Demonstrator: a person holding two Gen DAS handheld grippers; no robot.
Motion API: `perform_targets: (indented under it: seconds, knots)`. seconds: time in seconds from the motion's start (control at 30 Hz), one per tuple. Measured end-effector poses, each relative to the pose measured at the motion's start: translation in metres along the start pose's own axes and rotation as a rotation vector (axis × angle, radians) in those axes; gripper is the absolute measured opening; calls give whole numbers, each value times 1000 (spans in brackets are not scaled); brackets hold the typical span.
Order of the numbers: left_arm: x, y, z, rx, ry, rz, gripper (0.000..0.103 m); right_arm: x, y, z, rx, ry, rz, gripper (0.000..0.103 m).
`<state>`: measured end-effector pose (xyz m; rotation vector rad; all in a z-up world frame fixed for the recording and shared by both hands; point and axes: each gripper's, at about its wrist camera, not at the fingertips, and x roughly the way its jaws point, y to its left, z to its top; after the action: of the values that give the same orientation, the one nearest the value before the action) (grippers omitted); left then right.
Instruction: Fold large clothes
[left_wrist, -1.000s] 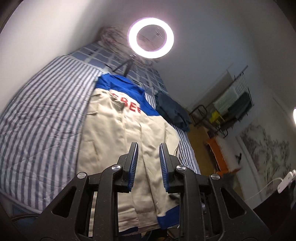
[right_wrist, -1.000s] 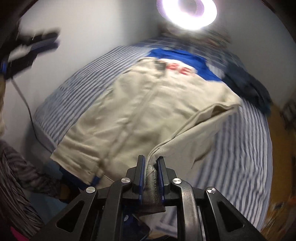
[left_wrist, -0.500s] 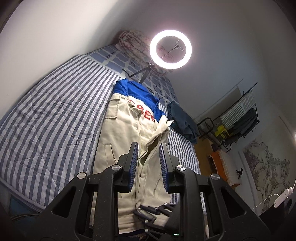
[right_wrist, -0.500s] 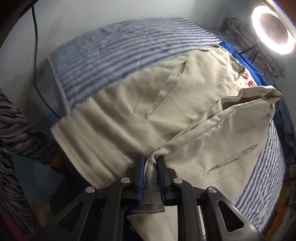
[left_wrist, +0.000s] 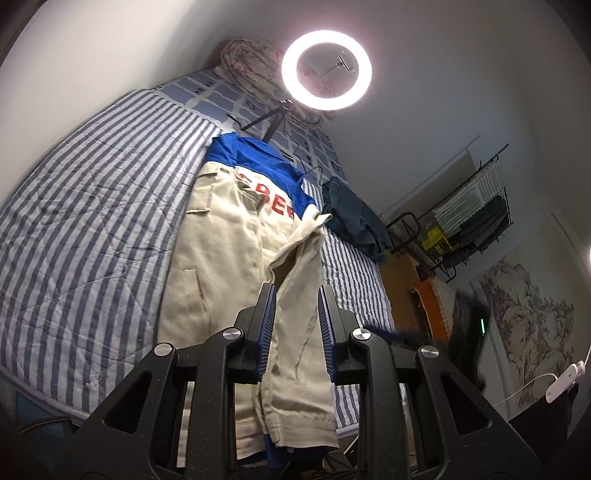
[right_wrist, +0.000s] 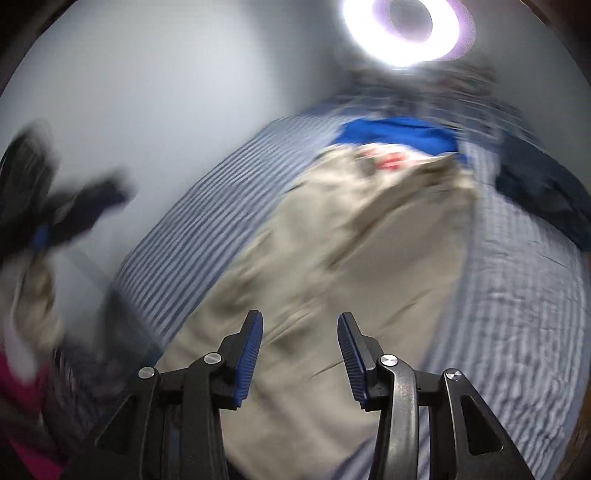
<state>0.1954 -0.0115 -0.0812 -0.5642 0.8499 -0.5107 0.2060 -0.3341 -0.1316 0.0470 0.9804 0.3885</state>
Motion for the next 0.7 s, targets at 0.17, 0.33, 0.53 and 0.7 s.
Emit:
perform_targets:
  seconds: [0.17,0.33,0.53,0.7]
  knots:
    - [29,-3,-5,-9,74,10,22,14,-67,48,128,-39,-36,46]
    - [46,-8,-2,-23,102,-5,22,50,-104,88,179,-45,-58,50]
    - [52,-12,5,-19,99,-2,22,114,-141,131,249,-3,-83,51]
    - [59,-8,9,-42,109,0,22,149,-157,144,292,37,-115,40]
